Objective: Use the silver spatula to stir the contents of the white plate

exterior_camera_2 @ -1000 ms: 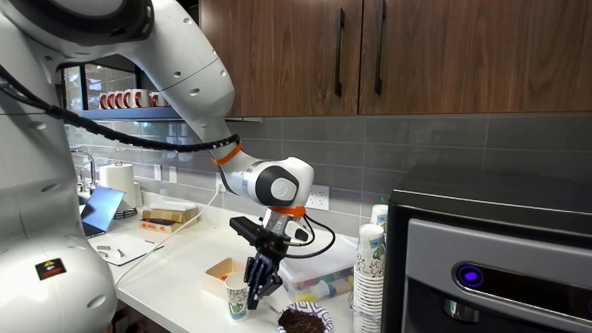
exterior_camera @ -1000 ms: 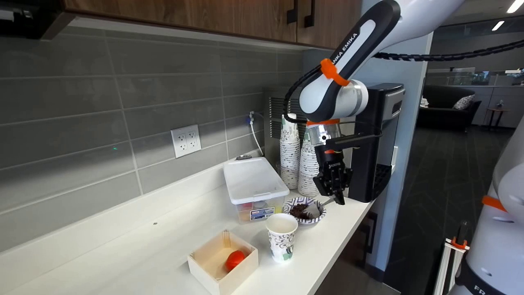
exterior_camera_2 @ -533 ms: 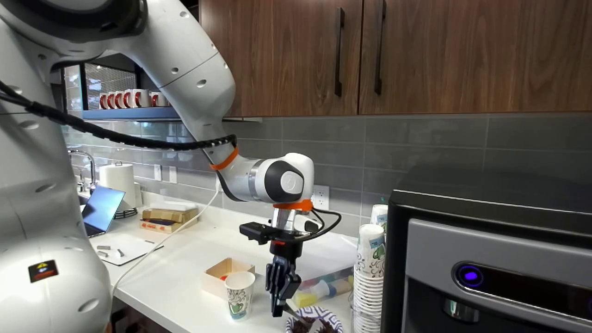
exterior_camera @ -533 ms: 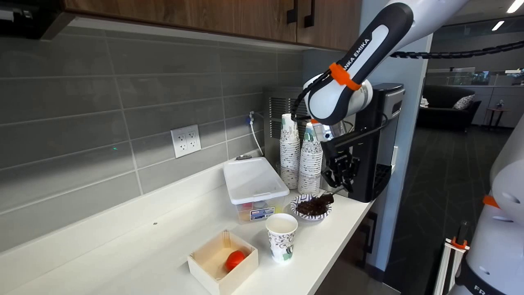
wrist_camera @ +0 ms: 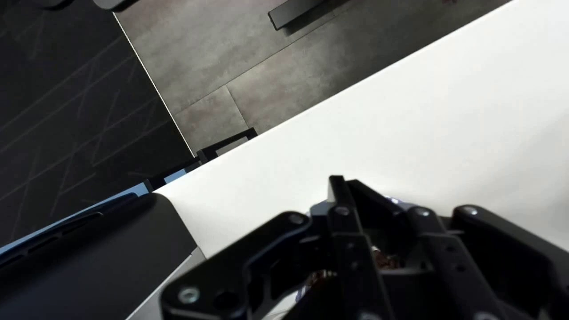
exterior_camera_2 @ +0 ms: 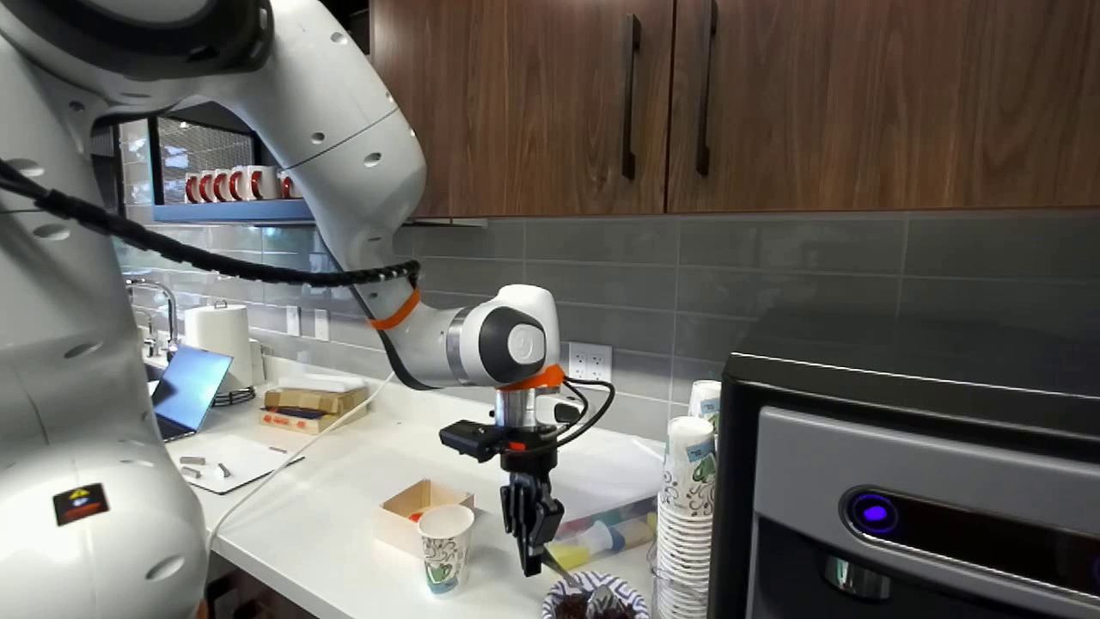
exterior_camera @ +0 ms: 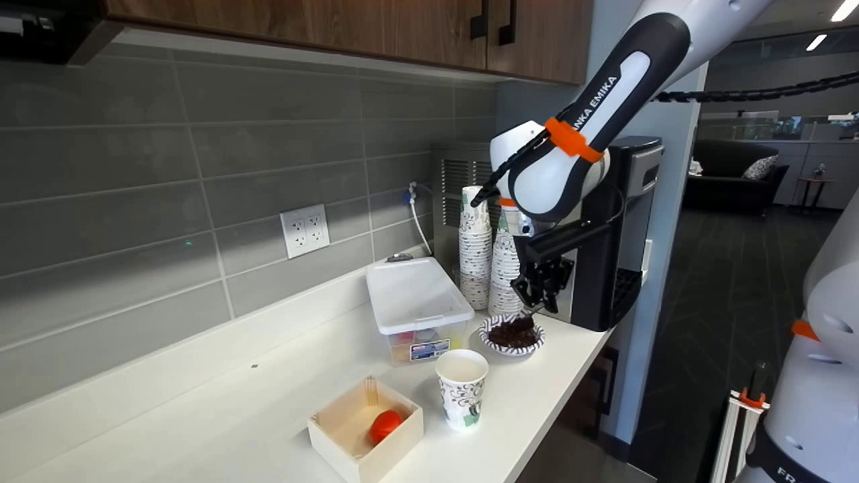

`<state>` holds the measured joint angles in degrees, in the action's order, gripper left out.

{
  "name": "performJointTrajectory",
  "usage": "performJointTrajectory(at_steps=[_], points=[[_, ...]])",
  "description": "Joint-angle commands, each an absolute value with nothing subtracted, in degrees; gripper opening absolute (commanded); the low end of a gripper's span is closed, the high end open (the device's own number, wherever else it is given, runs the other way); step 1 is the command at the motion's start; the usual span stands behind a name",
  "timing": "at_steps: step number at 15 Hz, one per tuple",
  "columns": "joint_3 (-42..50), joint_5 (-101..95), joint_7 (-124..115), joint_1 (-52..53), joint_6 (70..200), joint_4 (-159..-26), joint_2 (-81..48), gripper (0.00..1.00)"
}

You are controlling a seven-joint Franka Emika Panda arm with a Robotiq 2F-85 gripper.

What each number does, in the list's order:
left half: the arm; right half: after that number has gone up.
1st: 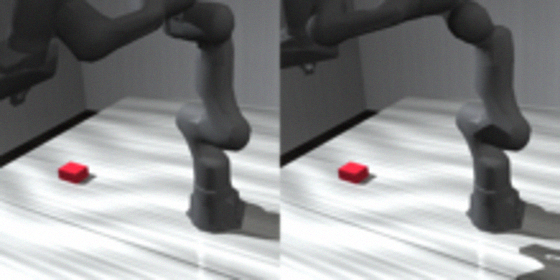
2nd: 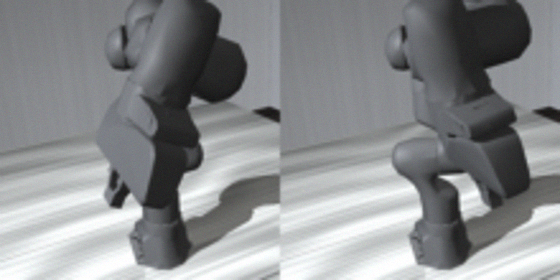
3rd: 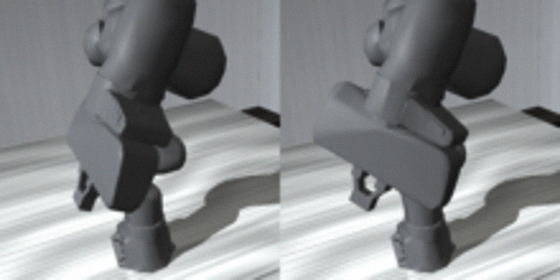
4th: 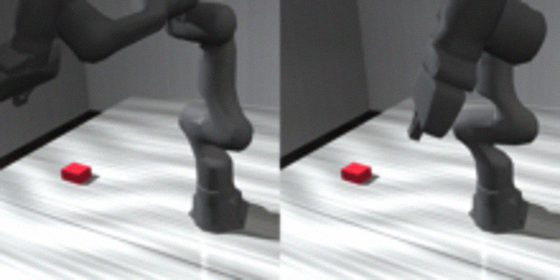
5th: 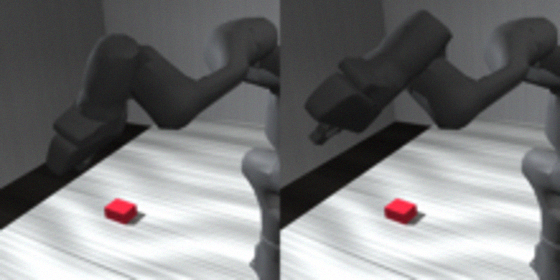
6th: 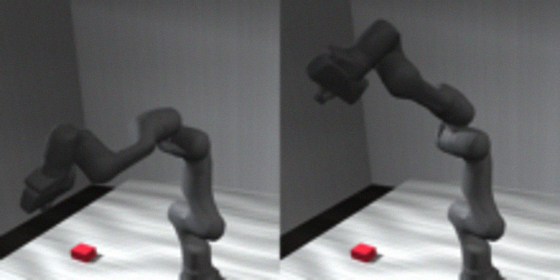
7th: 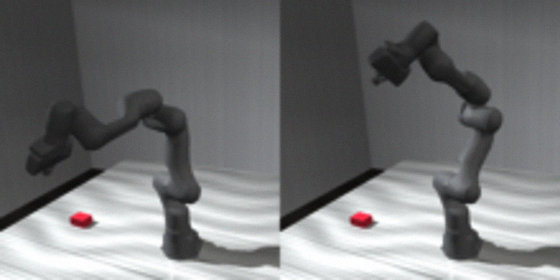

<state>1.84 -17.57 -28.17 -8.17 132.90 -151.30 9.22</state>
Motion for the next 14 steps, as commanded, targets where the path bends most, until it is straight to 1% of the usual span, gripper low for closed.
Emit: performJointTrajectory(at_steps=[1,6,14], points=[[0.76,-20.6,-31.76,-8.34,135.83,-153.15,9.06,0.01],[0.41,-22.2,-34.15,-8.03,136.9,-153.48,5.74,0.01],[0.49,-21.04,-33.22,-5.51,143.86,-151.69,1.52,0.01]])
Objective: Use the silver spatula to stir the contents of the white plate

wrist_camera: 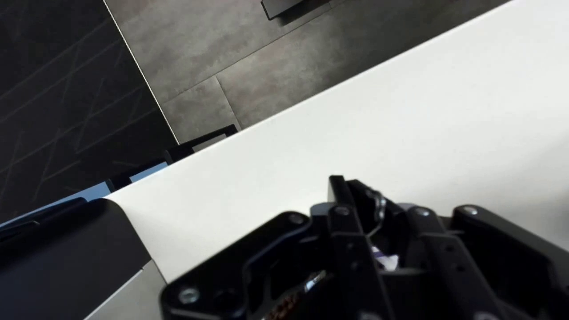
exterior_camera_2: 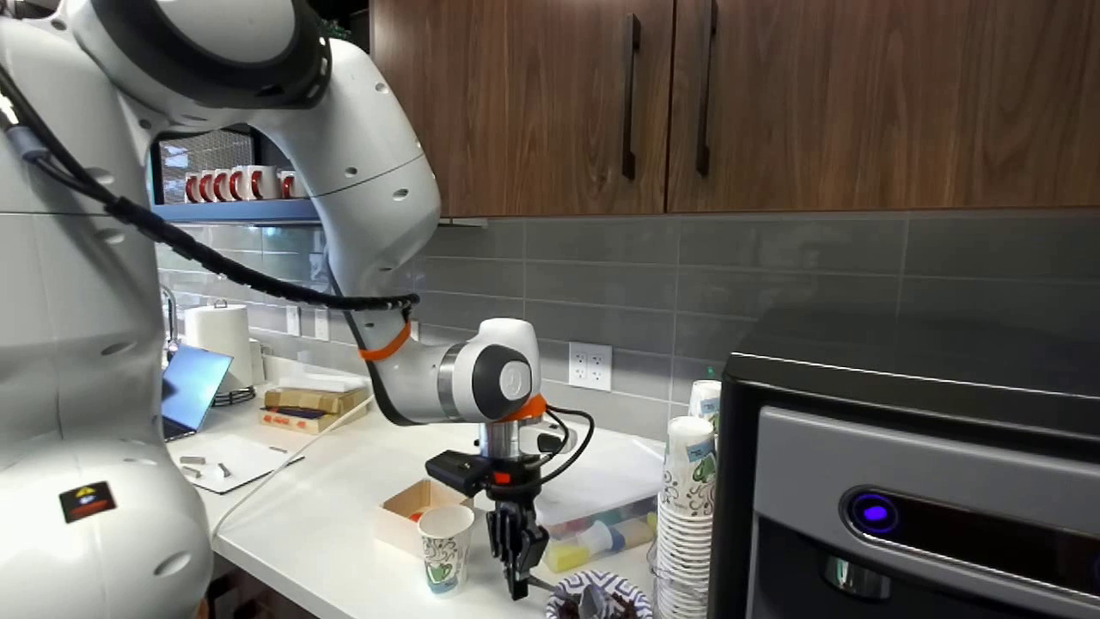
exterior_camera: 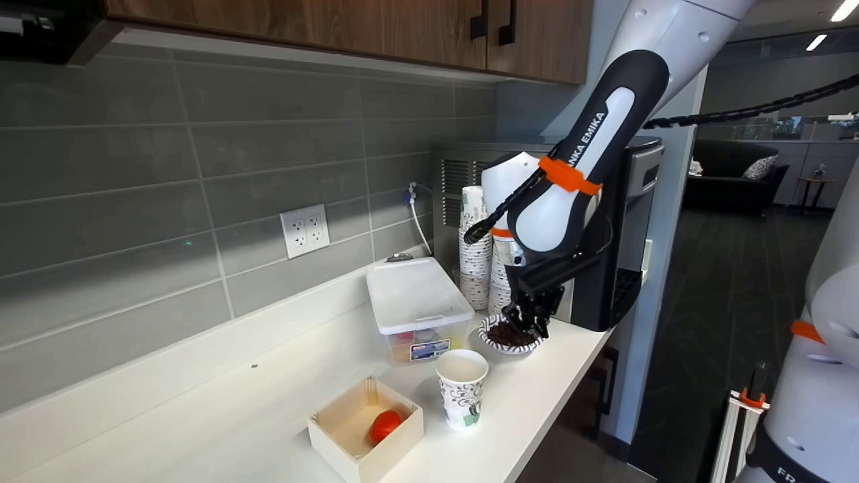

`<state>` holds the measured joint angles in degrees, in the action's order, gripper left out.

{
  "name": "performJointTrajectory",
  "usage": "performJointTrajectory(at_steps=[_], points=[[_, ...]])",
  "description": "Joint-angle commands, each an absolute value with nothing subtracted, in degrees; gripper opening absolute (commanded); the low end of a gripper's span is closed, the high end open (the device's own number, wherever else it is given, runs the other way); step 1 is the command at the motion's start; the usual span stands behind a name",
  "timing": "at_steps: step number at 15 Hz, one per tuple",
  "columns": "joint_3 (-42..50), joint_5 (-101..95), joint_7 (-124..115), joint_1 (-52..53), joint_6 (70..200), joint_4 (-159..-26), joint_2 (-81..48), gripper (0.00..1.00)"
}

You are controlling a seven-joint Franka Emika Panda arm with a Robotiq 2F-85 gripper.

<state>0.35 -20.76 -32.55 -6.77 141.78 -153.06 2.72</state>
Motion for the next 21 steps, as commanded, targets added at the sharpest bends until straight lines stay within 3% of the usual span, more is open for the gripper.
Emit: performJointTrajectory(at_steps=[1,9,10,12,20,21], points=[[0.52,-21.06,-33.15,-5.2,144.23,-151.22,1.28,0.01],[1.26,-20.81,-32.74,-4.19,145.19,-147.44,-2.22,0.01],[1.45,-20.71,-32.69,-4.15,145.26,-146.93,-2.91,0.31],[1.85,-20.3,-32.47,-3.96,145.48,-145.91,-4.52,0.39],[3.88,-20.19,-32.58,-2.33,145.53,-143.05,-8.55,1.0],[4.07,-20.11,-32.57,-2.09,145.5,-142.87,-8.78,1.0]])
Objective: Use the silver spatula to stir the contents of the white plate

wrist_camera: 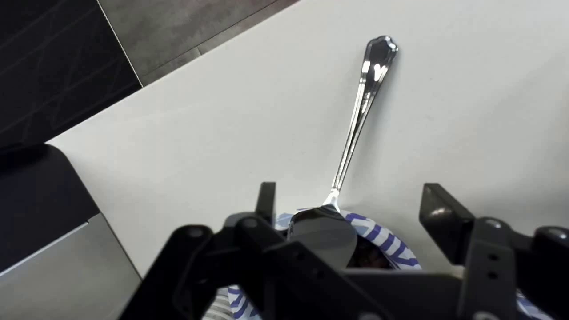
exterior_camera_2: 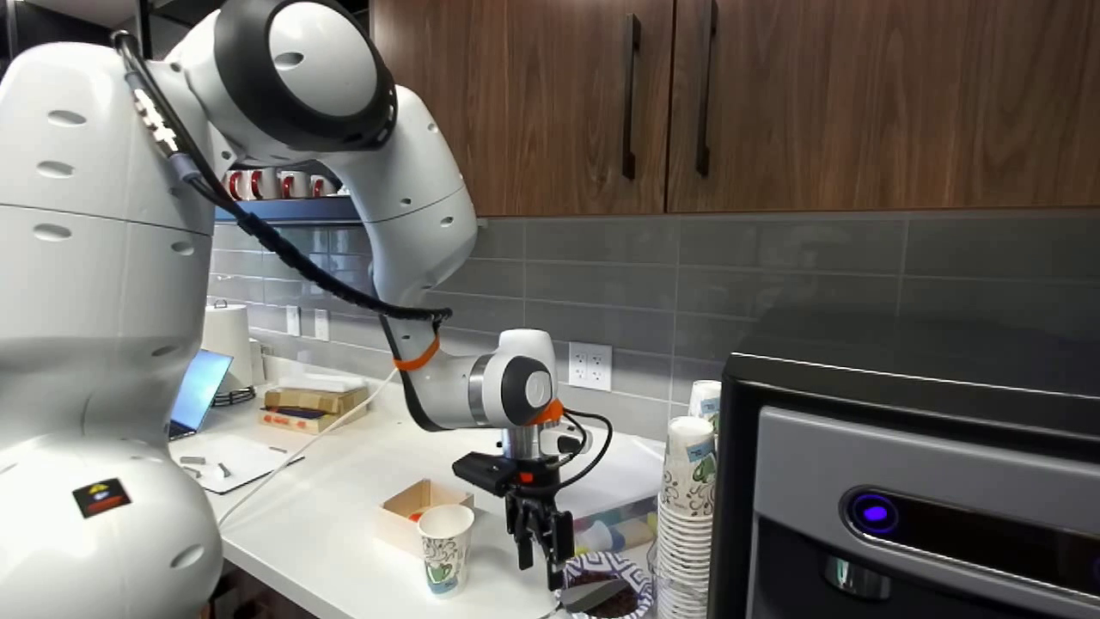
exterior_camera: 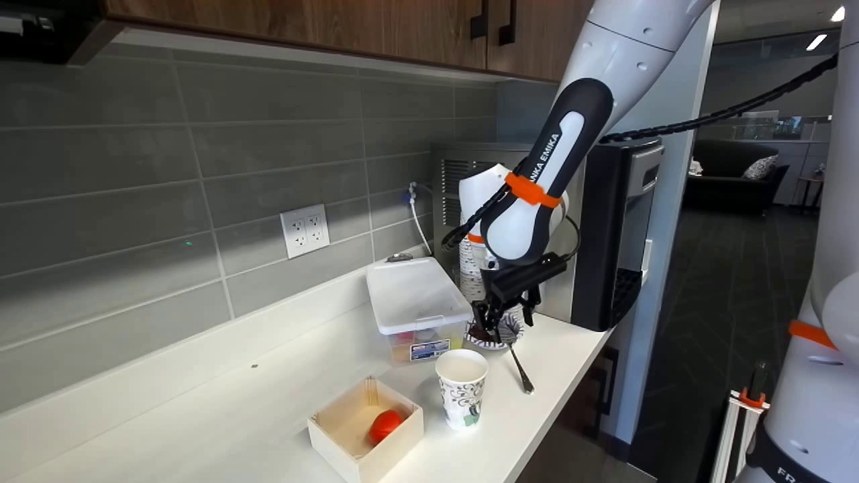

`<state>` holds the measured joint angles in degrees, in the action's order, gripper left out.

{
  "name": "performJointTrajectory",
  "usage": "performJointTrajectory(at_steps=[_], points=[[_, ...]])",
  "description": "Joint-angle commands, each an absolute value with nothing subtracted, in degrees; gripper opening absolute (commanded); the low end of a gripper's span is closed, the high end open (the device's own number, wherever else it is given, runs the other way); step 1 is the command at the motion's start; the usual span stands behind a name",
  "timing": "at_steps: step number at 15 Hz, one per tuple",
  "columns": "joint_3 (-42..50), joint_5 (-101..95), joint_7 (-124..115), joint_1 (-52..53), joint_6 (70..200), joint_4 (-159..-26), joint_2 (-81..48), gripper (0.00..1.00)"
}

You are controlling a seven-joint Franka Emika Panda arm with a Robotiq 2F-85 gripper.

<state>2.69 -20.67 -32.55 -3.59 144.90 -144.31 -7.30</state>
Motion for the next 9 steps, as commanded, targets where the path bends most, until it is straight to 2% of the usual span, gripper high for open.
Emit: performJointTrajectory(at_steps=[1,9], points=[[4.3,-20.16,-32.59,-1.9,145.57,-142.64,-9.01,1.0],[5.39,-20.31,-33.1,-1.07,145.25,-142.19,-7.97,1.0]])
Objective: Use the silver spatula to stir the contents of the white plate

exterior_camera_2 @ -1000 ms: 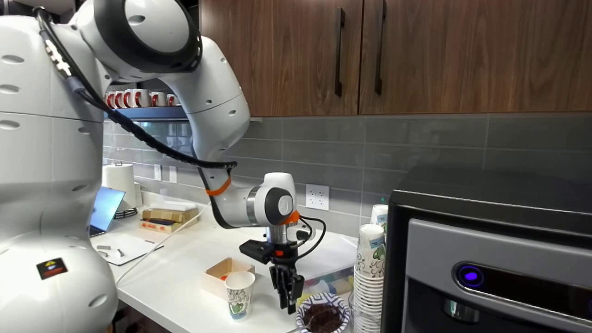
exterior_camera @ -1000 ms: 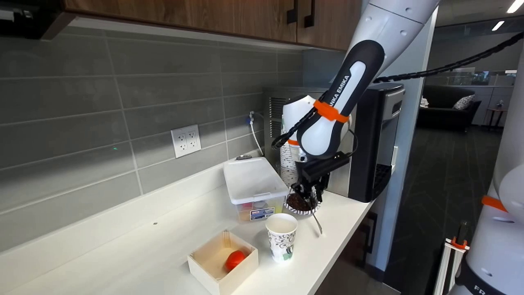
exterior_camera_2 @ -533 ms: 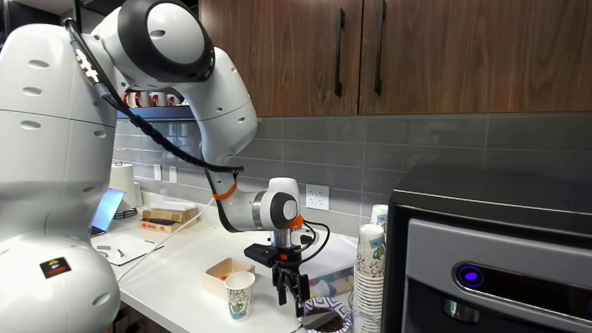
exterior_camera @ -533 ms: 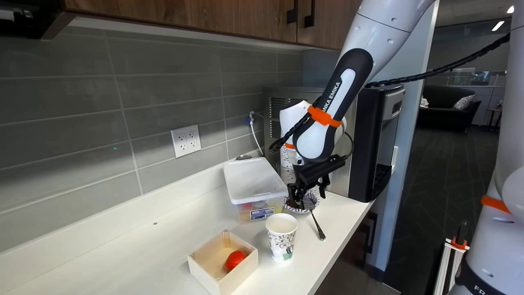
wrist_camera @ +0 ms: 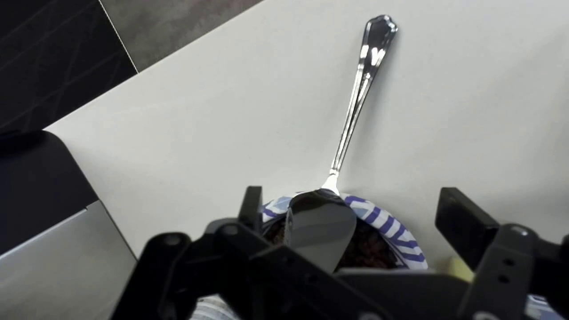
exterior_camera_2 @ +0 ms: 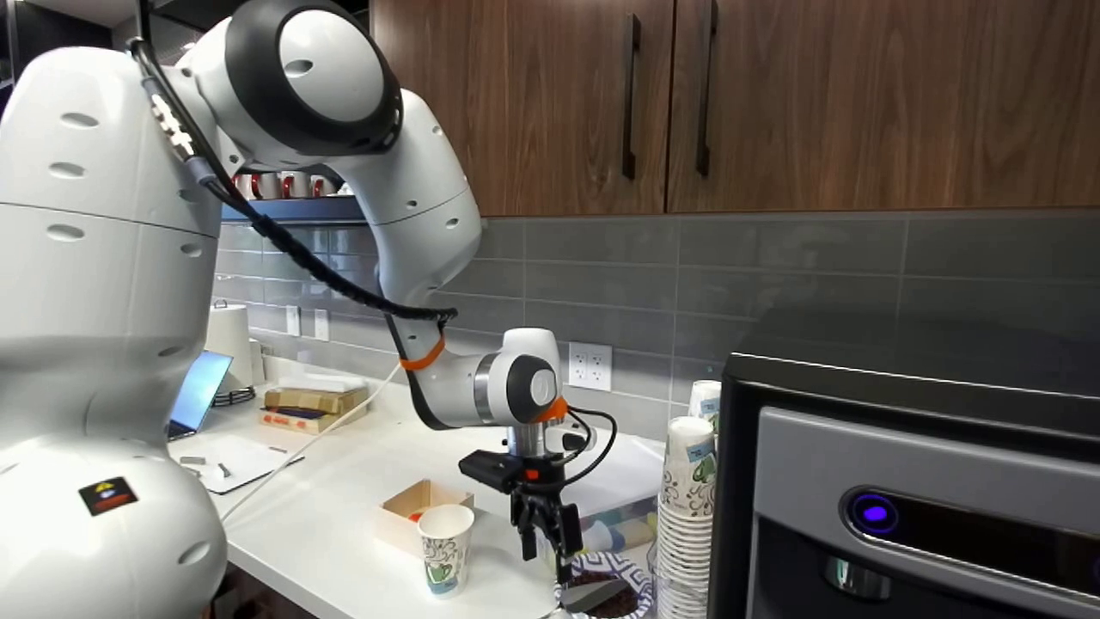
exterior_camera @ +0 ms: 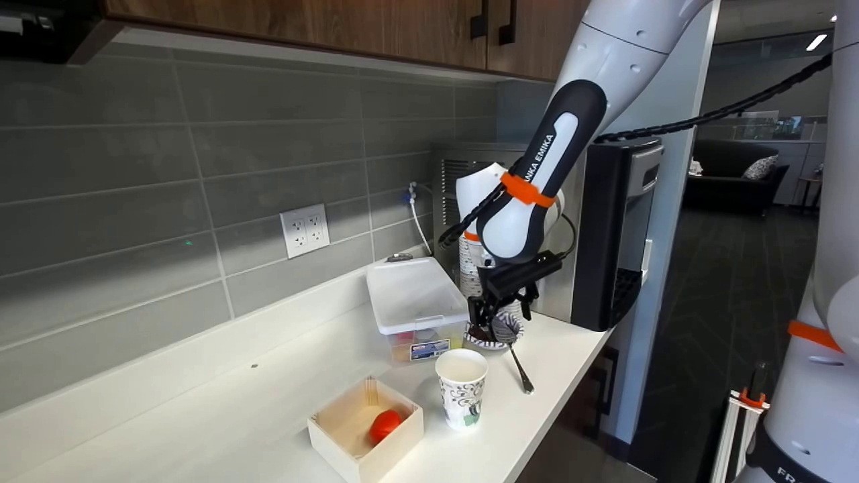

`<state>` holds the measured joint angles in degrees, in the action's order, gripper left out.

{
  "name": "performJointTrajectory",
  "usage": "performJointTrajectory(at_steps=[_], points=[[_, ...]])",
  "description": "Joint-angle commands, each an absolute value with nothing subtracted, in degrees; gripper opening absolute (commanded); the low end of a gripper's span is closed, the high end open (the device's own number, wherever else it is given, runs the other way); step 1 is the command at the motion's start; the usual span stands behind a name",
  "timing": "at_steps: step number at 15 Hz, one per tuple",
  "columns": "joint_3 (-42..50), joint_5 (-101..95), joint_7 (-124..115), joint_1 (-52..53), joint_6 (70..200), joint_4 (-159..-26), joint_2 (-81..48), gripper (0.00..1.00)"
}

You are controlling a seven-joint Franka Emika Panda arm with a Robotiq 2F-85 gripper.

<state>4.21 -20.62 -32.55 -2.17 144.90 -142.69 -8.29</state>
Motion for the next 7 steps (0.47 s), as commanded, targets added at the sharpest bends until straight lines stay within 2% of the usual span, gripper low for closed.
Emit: performJointTrajectory(at_steps=[1,7], points=[[5.47,-20.21,-33.06,-1.1,145.26,-142.08,-7.97,1.0],[5.76,-20.6,-33.75,-0.94,145.77,-142.45,-7.55,1.0]])
